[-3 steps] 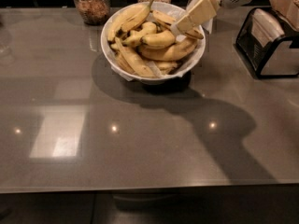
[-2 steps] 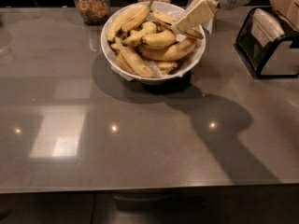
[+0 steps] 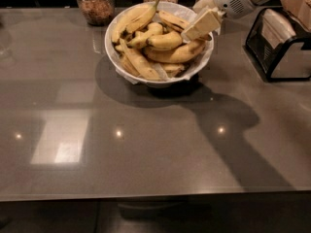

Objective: Pick banana from white bowl

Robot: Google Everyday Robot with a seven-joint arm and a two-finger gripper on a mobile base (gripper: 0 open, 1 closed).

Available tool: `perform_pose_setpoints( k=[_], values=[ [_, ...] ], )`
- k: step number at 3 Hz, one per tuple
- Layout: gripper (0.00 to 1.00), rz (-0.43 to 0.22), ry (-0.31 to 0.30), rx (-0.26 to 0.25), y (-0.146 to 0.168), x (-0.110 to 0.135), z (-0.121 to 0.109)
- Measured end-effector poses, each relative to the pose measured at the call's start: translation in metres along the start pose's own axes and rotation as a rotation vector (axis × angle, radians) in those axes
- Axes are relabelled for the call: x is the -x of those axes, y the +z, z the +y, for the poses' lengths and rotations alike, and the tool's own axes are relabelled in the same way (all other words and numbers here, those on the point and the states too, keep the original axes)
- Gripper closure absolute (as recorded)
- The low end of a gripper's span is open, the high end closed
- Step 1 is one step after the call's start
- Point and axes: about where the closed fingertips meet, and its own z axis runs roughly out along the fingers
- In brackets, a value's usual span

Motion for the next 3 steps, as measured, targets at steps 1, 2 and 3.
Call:
perform_pose_setpoints(
  k=[1,2,3],
  values=[
    [0.34,0.020,0.001,0.017,0.014,-0.006,-0.001],
    [0.37,0.030,-0.001,0.031,0.026,-0.009,-0.003],
    [0.55,0.037,0.001,0.038,0.037,-0.011,-0.004]
  ],
)
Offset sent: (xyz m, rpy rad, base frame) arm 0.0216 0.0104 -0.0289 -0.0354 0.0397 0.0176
